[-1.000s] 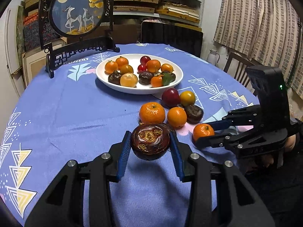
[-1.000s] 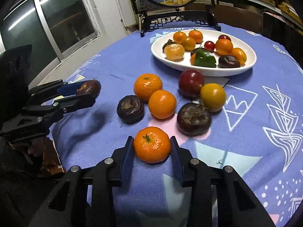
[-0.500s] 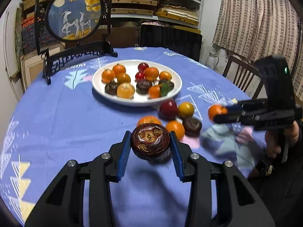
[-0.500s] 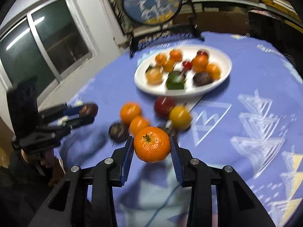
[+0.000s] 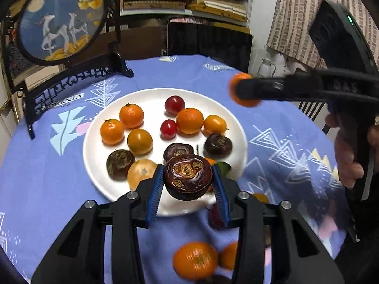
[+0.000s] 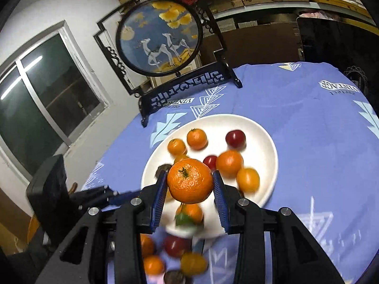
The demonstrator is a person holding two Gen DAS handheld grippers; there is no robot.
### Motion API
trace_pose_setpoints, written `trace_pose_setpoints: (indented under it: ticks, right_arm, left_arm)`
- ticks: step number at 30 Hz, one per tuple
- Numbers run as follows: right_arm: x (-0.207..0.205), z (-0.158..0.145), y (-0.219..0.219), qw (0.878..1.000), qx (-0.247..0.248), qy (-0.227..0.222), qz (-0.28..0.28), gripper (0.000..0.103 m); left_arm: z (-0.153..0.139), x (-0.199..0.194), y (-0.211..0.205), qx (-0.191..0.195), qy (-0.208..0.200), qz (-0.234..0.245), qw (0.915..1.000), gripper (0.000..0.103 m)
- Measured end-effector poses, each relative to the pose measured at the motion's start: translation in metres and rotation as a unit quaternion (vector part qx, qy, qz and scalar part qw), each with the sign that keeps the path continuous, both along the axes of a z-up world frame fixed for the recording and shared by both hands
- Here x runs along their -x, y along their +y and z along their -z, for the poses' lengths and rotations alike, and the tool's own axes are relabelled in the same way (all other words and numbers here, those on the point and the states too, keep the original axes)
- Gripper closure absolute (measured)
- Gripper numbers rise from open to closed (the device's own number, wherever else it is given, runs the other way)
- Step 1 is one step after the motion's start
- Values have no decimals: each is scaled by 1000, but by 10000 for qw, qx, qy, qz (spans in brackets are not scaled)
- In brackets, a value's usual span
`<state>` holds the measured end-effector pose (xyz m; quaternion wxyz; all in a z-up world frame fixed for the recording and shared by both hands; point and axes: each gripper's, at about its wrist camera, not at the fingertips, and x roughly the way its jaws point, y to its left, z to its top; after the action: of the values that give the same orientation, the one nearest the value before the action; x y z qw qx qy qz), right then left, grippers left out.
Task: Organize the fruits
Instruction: 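Lower both fruits onto the white plate and open both tools, then grasp a dark brown fruit with the left tool while the right tool grasps another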
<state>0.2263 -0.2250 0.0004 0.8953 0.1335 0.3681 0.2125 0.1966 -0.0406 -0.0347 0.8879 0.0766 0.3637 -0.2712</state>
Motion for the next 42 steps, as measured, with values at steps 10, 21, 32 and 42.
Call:
trace_pose_setpoints:
  ticks: [10, 21, 32, 42]
  right_arm:
    - [-56, 22, 30, 9998, 215, 14, 0, 58]
    - [10, 37, -2, 9994, 54, -198, 290, 47]
    - [71, 64, -37, 9976, -130, -32, 675, 47]
    - [121, 71, -15, 9996, 187, 204, -46, 47]
  left_arm:
    - [6, -7, 3, -23, -183, -123, 9998, 32]
    - [7, 66, 25, -109, -208, 201, 9995, 32]
    - [41, 118, 30, -681, -4, 226, 9974, 32]
    - [49, 120, 31, -467, 110, 161, 9987, 63]
